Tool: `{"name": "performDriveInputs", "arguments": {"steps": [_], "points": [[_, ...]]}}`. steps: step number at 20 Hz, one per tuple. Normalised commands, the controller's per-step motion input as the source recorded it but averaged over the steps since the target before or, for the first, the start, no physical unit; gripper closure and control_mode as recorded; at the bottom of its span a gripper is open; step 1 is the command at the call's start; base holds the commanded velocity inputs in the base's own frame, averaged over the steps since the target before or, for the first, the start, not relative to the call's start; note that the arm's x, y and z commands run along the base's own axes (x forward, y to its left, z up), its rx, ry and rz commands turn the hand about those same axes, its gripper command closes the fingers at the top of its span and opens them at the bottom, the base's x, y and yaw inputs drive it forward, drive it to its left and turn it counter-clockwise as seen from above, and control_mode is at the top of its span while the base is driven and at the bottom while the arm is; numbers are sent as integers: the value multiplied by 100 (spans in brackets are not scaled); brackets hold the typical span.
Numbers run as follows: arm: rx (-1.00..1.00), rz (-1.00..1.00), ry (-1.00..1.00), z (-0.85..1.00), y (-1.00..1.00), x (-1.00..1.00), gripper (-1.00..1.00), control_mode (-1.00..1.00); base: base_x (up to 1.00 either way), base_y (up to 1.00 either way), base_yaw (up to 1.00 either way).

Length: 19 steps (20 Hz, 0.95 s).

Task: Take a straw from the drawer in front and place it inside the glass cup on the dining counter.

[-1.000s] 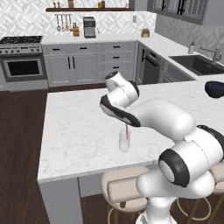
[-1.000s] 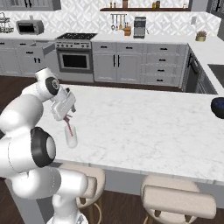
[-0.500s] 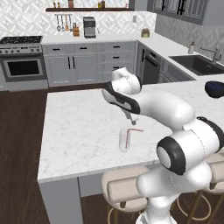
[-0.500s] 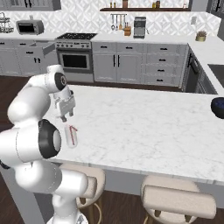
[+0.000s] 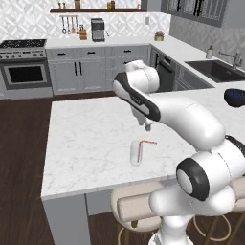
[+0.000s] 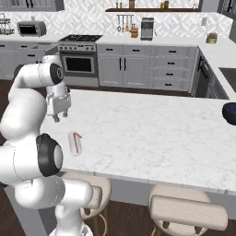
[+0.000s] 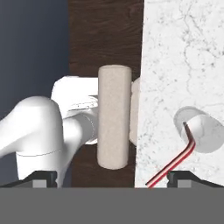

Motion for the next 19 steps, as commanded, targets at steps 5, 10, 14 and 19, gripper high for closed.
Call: {"name": "performDriveInputs", "arguments": {"steps": [5,10,14,19], "points": [[6,0,-12,70,-1,-100,-100,-100,0,0,0],[2,-4,-11,46,-21,-100,-100,-100,0,0,0],[0,-7,-12,32,-16,-96,-100,-100,0,0,0],[0,-6,-16,22,-5,-88,-100,-100,0,0,0]]}}
